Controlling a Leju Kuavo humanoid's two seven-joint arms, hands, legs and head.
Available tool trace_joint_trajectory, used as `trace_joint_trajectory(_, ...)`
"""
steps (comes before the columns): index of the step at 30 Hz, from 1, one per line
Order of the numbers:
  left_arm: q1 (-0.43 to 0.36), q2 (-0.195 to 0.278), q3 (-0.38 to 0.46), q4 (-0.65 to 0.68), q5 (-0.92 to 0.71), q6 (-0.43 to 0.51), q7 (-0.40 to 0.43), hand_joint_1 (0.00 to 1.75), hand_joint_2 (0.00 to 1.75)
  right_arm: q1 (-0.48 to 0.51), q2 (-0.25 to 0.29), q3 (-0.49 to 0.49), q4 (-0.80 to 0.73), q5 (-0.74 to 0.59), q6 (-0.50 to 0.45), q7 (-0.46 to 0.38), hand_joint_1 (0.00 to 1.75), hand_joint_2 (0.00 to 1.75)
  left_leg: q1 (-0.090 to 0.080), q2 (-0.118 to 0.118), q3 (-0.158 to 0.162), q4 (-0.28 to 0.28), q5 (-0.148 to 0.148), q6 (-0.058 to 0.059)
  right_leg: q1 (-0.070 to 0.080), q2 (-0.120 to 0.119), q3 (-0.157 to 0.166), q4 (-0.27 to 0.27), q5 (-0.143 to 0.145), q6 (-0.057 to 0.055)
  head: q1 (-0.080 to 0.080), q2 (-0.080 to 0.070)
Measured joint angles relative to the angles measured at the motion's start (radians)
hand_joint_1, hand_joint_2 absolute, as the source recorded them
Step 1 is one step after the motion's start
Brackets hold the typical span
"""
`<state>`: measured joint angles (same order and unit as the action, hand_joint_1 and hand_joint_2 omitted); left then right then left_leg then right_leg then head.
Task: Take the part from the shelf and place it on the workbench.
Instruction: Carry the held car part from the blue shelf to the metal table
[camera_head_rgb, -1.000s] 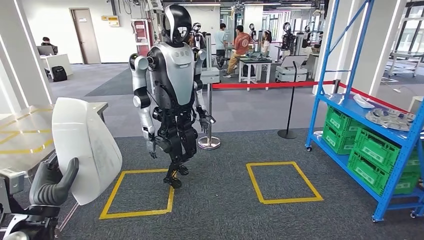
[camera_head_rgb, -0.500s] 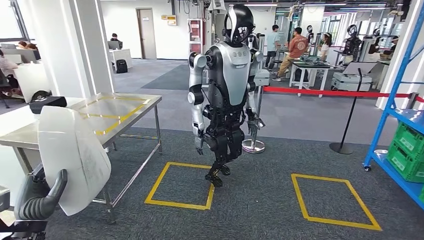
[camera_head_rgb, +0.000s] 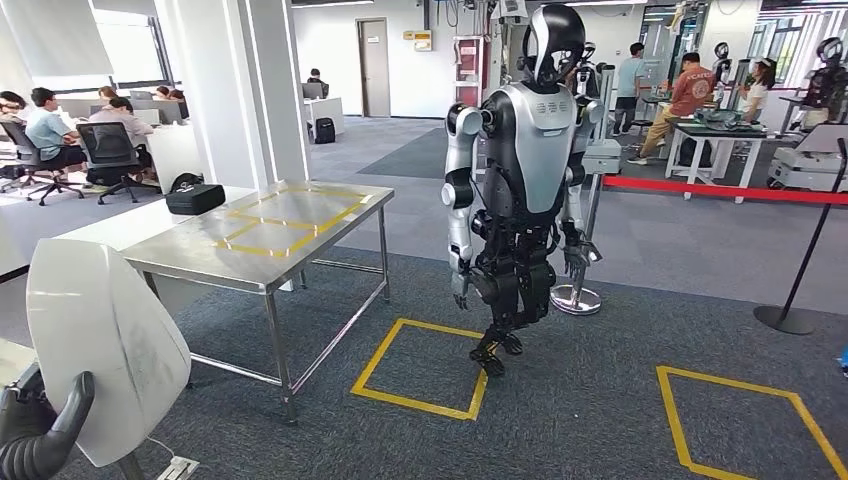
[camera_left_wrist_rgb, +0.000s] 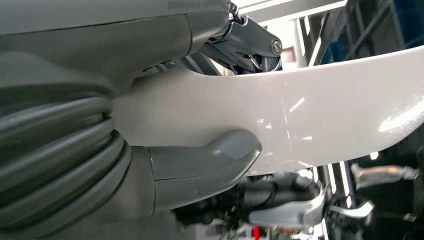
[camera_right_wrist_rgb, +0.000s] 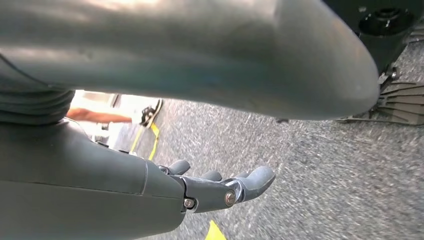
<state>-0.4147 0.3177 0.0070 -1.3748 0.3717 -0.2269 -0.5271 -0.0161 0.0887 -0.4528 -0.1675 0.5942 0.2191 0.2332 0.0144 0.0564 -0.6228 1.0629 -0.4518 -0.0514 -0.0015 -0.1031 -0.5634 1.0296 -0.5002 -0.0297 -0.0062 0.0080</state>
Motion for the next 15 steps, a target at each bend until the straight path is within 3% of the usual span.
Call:
trace_joint_trajectory(2,0.016,0.001,0.019,-0.021,0.002,0.01,-0.006,1.75,1.75,0.0,-0.002,0.0,0.0,0.004,0.004,0.0,0.0,0.0,-0.007,0.001,0.014,-0.027,0.0,0.018,0.004,-0.02,0.004,0.004,-0.006,0.012,0.001,0.0)
trace_joint_trajectory(4,0.034,0.004,0.036,-0.039,0.004,0.016,-0.009,1.75,1.75,-0.002,-0.003,0.0,0.0,0.008,0.005,0.0,0.0,0.0,-0.004,-0.024,0.011,-0.03,0.004,0.032,0.002,-0.029,0.01,0.005,-0.011,0.023,0.002,0.0)
trace_joint_trajectory(6,0.046,0.006,0.048,-0.056,0.004,0.019,-0.01,1.75,1.75,-0.003,-0.004,0.0,0.0,0.009,0.005,-0.002,0.0,0.0,0.003,-0.047,0.011,-0.034,0.009,0.044,-0.004,0.02,-0.003,0.044,-0.042,0.036,0.003,0.0)
trace_joint_trajectory(8,0.056,0.005,0.055,-0.07,0.004,0.021,-0.012,1.75,1.75,0.0,-0.005,0.0,0.0,0.01,0.006,-0.006,0.0,0.0,0.006,-0.07,0.008,-0.034,0.012,0.052,-0.008,0.082,-0.056,0.16,-0.104,0.044,0.004,0.0)
trace_joint_trajectory(10,0.071,0.004,0.062,-0.078,0.004,0.023,-0.012,1.75,1.75,0.003,-0.006,0.0,0.0,0.011,0.006,-0.007,0.0,0.0,0.005,-0.097,0.004,-0.034,0.014,0.053,-0.008,0.096,-0.112,0.27,-0.141,0.046,0.005,0.0)
trace_joint_trajectory(11,0.077,0.004,0.067,-0.082,0.004,0.026,-0.012,1.75,1.75,0.004,-0.006,0.0,0.0,0.012,0.007,-0.007,0.0,0.0,0.005,-0.111,0.003,-0.033,0.015,0.052,-0.008,0.097,-0.119,0.28,-0.133,0.045,0.005,0.0)
trace_joint_trajectory(12,0.081,0.004,0.072,-0.086,0.004,0.03,-0.011,1.75,1.75,0.005,-0.006,0.0,0.0,0.012,0.008,-0.007,0.0,0.0,0.005,-0.125,0.003,-0.032,0.016,0.05,-0.009,0.101,-0.105,0.249,-0.107,0.042,0.005,0.0)
trace_joint_trajectory(13,0.084,0.004,0.078,-0.091,0.003,0.034,-0.01,1.75,1.75,0.005,-0.006,0.0,0.0,0.013,0.008,-0.007,0.0,0.0,0.006,-0.139,0.002,-0.032,0.018,0.048,-0.009,0.115,-0.075,0.186,-0.07,0.038,0.005,0.0)
trace_joint_trajectory(15,0.087,0.003,0.089,-0.104,0.0,0.04,-0.009,1.75,1.75,0.004,-0.007,0.0,0.0,0.016,0.009,-0.009,0.0,0.0,0.007,-0.166,0.0,-0.031,0.022,0.039,-0.011,0.168,-0.014,0.056,-0.02,0.029,0.005,0.0)
